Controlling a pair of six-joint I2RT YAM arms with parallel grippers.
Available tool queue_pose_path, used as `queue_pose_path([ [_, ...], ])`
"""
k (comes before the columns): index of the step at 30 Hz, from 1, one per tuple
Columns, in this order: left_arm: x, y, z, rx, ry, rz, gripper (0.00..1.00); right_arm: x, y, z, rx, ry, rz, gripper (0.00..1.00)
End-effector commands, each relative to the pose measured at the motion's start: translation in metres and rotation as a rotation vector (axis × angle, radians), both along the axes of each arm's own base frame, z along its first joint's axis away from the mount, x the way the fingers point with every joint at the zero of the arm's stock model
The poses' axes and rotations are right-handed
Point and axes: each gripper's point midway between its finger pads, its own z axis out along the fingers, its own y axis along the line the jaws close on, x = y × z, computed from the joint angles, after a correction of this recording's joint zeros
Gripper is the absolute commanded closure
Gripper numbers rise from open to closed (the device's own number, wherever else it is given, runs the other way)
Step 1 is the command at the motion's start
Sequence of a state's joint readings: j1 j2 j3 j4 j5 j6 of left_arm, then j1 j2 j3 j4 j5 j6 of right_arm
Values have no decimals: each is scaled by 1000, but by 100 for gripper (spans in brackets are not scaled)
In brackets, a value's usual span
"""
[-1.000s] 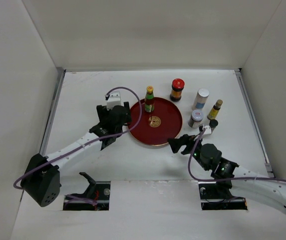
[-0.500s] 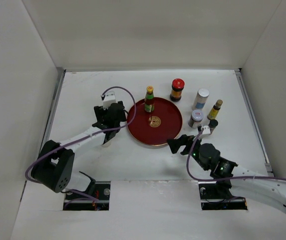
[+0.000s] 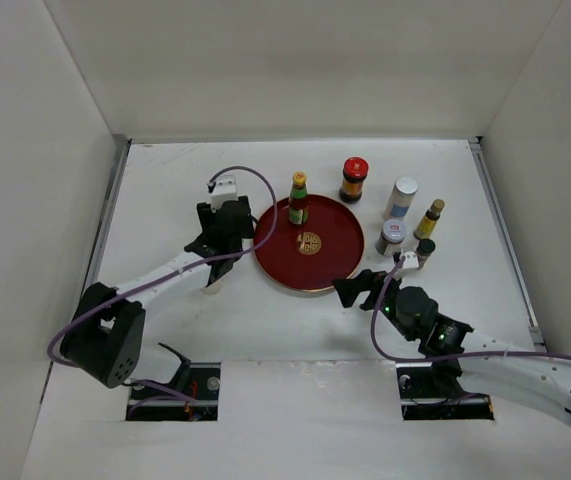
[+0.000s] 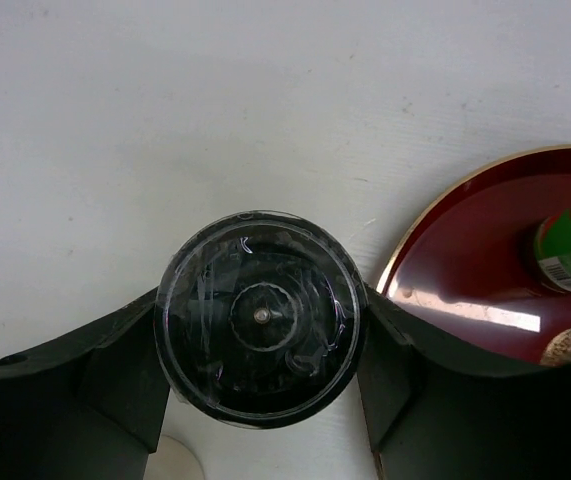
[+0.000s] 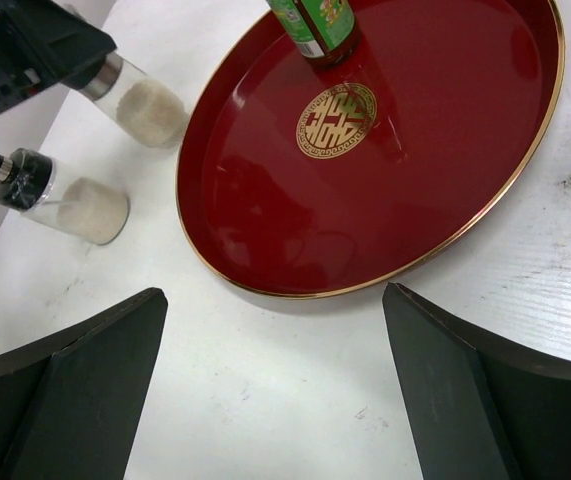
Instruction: Organize the condiment bottles
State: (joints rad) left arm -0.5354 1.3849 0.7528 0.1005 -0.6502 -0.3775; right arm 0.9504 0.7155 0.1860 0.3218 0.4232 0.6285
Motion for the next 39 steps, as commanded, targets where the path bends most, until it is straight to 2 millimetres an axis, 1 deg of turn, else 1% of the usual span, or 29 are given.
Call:
queue_pose_path([
  [1, 13, -20, 109, -127, -283, -29, 66, 5, 2, 17, 40, -34, -17, 4],
  [3, 9, -35, 124, -136, -304, -67, 66, 5, 2, 18, 42, -36, -18, 4],
  [4, 7, -44, 127, -140, -307, -89, 66, 5, 2, 18, 44, -37, -18, 4],
  [6, 5, -65, 125, -154, -299, -136, 66, 4, 1, 18, 45, -38, -18, 4],
  [9, 4, -94, 116, -174, -287, -186, 67, 4, 1, 18, 46, -37, -18, 4],
  [12, 11, -114, 103, -163, -265, -211, 67, 4, 1, 17, 42, -34, -18, 4],
  [19, 29, -137, 81, -172, -255, -243, 67, 4, 1, 16, 40, -33, -18, 4],
  [22, 36, -139, 66, -157, -241, -233, 66, 4, 1, 16, 41, -32, -19, 4],
  [25, 41, -139, 43, -131, -205, -226, 63, 4, 1, 17, 44, -34, -19, 4],
  [27, 42, -140, 31, -130, -197, -229, 58, 4, 1, 17, 44, -34, -19, 4],
  [28, 42, -138, 28, -127, -198, -222, 52, 4, 1, 16, 42, -33, -19, 4],
  [30, 38, -137, 26, -126, -196, -222, 35, 4, 1, 15, 40, -31, -19, 4],
  [31, 35, -137, 30, -129, -203, -224, 27, 4, 1, 15, 40, -31, -19, 4],
  [32, 32, -136, 34, -128, -208, -225, 22, 4, 1, 16, 41, -32, -19, 4],
  [34, 22, -134, 51, -140, -235, -230, 13, 4, 1, 16, 41, -32, -19, 4],
  [37, 3, -121, 81, -167, -281, -226, 8, 4, 1, 16, 41, -34, -18, 4],
  [39, -12, -104, 96, -177, -305, -203, 6, 4, 1, 17, 44, -35, -18, 4],
])
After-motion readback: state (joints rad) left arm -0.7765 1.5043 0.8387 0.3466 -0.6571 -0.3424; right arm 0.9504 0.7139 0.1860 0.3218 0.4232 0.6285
